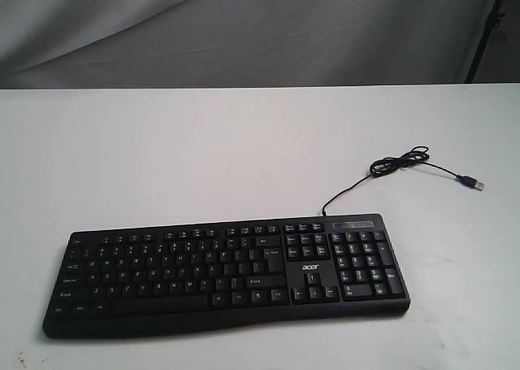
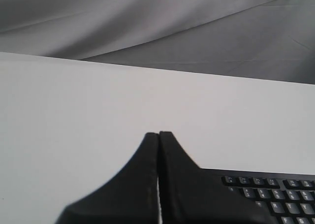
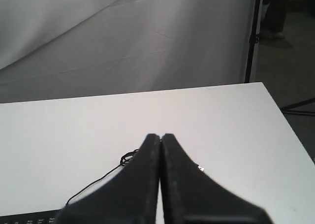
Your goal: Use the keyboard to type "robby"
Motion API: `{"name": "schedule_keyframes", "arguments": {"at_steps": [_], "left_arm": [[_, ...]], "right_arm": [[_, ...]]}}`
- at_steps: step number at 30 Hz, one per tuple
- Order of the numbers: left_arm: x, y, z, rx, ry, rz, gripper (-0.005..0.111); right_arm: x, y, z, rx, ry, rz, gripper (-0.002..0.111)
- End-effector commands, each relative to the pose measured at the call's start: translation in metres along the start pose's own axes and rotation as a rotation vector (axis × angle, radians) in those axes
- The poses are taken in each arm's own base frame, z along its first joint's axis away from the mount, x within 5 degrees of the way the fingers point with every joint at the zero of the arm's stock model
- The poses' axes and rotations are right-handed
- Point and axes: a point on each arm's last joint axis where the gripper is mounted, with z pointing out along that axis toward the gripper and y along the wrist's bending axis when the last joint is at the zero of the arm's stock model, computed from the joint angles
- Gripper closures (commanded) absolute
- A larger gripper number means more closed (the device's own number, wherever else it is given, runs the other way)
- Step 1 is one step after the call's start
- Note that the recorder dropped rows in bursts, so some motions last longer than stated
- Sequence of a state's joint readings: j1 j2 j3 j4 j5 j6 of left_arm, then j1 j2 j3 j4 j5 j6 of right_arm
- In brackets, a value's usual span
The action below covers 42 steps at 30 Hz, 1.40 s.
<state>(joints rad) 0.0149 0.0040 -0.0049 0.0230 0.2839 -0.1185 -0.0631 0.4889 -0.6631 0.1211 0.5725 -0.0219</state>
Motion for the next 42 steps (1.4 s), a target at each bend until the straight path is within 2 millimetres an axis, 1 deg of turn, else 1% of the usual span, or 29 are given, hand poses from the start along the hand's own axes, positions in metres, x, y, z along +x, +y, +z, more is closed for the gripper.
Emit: {"name": "schedule_keyframes", "arguments": {"at_steps": [1,3,6,9,12,15,18,21,23,27,30,34,37,42], "left_arm": [[0.001,0.000,0.000,0.006,-0.001,-0.010,0.107],[0.001,0.000,0.000,0.006,-0.001,-0.010,0.107],[0.001,0.000,0.000,0.006,-0.001,-0.010,0.107],[0.001,0.000,0.000,0.006,-0.001,-0.010,0.107],[0.001,0.000,0.000,0.006,-0.001,-0.010,0.107],[0.001,0.000,0.000,0.006,-0.001,-0.010,0.107],[0.001,0.000,0.000,0.006,-0.001,-0.010,0.107],[0.001,0.000,0.000,0.006,-0.001,-0.010,0.107],[0.001,0.000,0.000,0.006,-0.001,-0.010,0.107],[0.001,0.000,0.000,0.006,-0.001,-0.010,0.107],[0.001,0.000,0.000,0.006,-0.001,-0.010,0.107],[0.001,0.000,0.000,0.006,-0.001,-0.010,0.107],[0.001,0.000,0.000,0.006,-0.001,-0.010,0.107],[0.001,0.000,0.000,0.006,-0.001,-0.010,0.107]], "right_arm": [[-0.019,0.003,0.023,-0.021,0.101,0.091,0.108],[-0.023,0.004,0.030,-0.031,0.121,0.112,0.108],[-0.027,0.011,0.042,-0.080,0.193,0.044,0.108],[-0.028,0.029,0.061,-0.189,0.343,-0.064,0.108],[-0.032,0.057,0.088,-0.304,0.416,-0.153,0.108],[-0.033,0.094,0.113,-0.418,0.442,-0.235,0.108],[-0.026,0.135,0.136,-0.513,0.482,-0.302,0.108],[-0.011,0.176,0.160,-0.586,0.523,-0.362,0.108],[0.003,0.199,0.174,-0.628,0.551,-0.388,0.108],[0.026,0.239,0.192,-0.725,0.580,-0.410,0.108],[0.041,0.264,0.201,-0.781,0.599,-0.415,0.108],[0.067,0.293,0.213,-0.830,0.620,-0.447,0.108],[0.084,0.311,0.220,-0.847,0.622,-0.468,0.108],[0.111,0.337,0.231,-0.869,0.618,-0.507,0.108]]}}
